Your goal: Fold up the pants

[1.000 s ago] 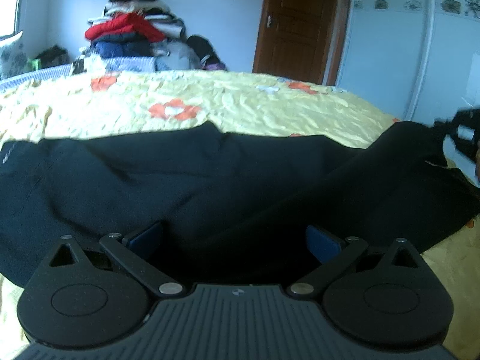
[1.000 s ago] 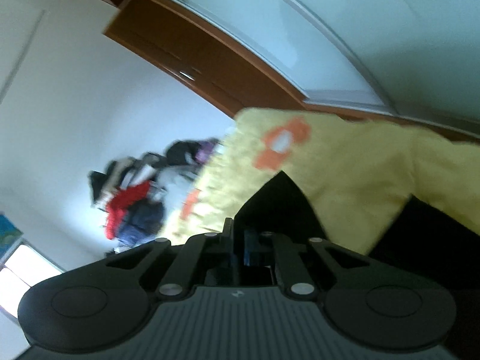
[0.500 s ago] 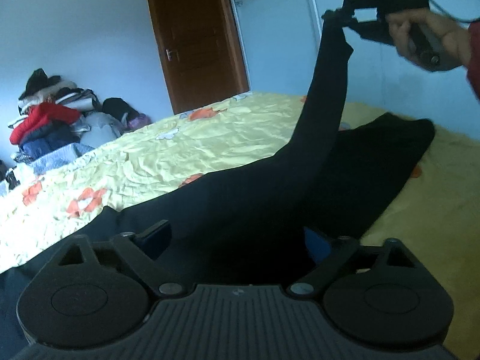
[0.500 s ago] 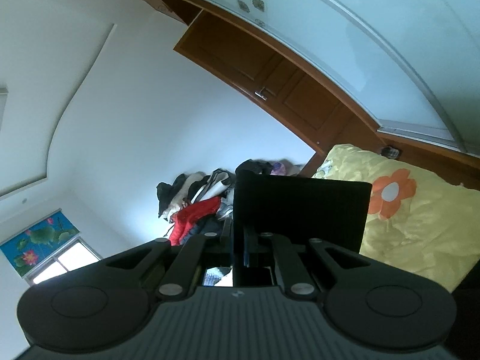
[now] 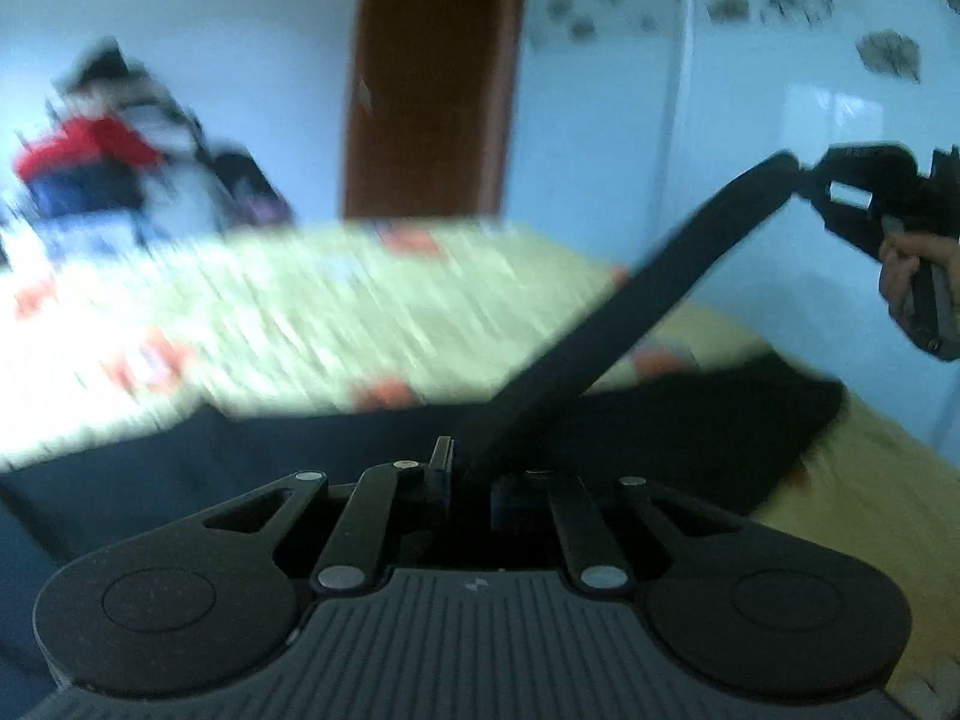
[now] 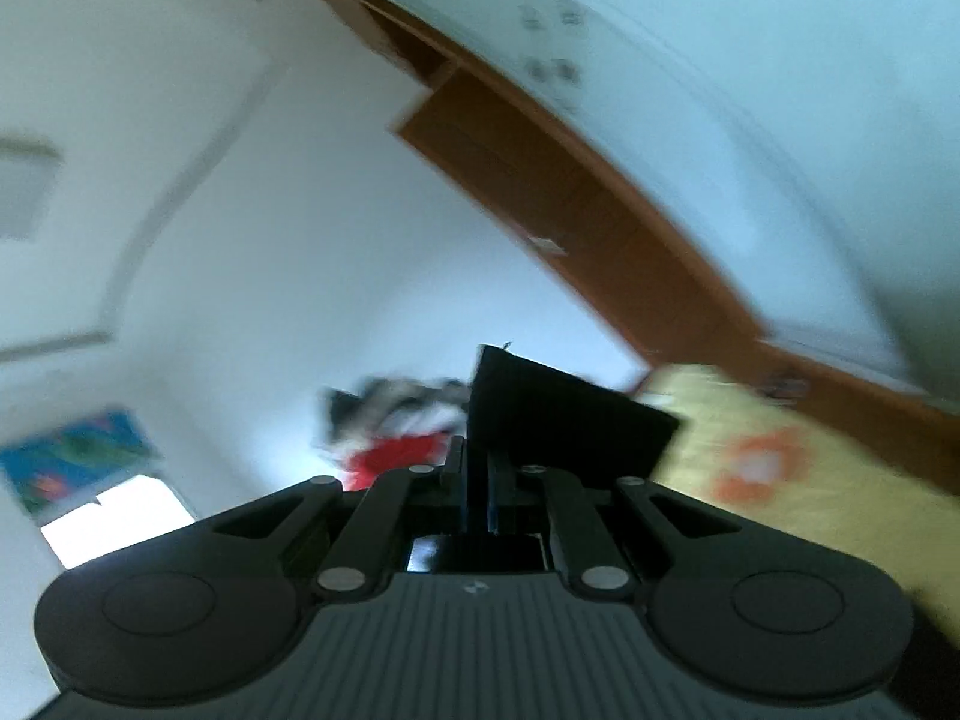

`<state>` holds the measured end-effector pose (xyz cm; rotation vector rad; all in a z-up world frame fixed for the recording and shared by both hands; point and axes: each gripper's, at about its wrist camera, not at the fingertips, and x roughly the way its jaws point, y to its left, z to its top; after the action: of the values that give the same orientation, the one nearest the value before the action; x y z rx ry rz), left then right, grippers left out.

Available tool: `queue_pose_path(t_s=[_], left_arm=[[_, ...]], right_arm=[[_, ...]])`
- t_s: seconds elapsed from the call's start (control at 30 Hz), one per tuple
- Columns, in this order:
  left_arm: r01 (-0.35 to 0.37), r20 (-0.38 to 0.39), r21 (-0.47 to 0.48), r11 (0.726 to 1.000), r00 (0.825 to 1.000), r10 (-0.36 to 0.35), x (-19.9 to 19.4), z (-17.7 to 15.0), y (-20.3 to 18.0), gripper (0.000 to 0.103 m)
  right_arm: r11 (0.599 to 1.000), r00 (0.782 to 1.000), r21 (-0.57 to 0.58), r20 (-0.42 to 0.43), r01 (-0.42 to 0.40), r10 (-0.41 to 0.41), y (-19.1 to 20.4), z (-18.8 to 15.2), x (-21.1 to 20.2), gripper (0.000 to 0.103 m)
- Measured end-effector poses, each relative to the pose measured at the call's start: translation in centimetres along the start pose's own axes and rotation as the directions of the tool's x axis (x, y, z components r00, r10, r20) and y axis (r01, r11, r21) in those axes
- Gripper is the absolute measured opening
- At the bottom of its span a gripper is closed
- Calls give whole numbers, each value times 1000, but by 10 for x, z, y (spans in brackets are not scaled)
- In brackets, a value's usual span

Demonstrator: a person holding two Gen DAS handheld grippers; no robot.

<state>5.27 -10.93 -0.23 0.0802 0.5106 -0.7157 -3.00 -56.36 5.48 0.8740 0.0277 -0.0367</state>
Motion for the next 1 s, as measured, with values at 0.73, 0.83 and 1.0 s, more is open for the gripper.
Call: queue_pose_path(t_s=[0.73, 0.83, 1.0], left_arm=[[46, -127, 3, 999, 991, -45, 8, -33, -5, 22], [64, -140, -16, 998, 988, -65, 1, -30, -4, 37], [50, -50, 12, 999, 998, -49, -31, -24, -7, 68]], right_arm=[[887, 887, 71, -110, 457, -449, -82, -72, -106, 6], [857, 862, 99, -92, 507, -499, -87, -77, -109, 11], [835, 833, -19, 85, 551, -547, -54, -76, -113, 12]])
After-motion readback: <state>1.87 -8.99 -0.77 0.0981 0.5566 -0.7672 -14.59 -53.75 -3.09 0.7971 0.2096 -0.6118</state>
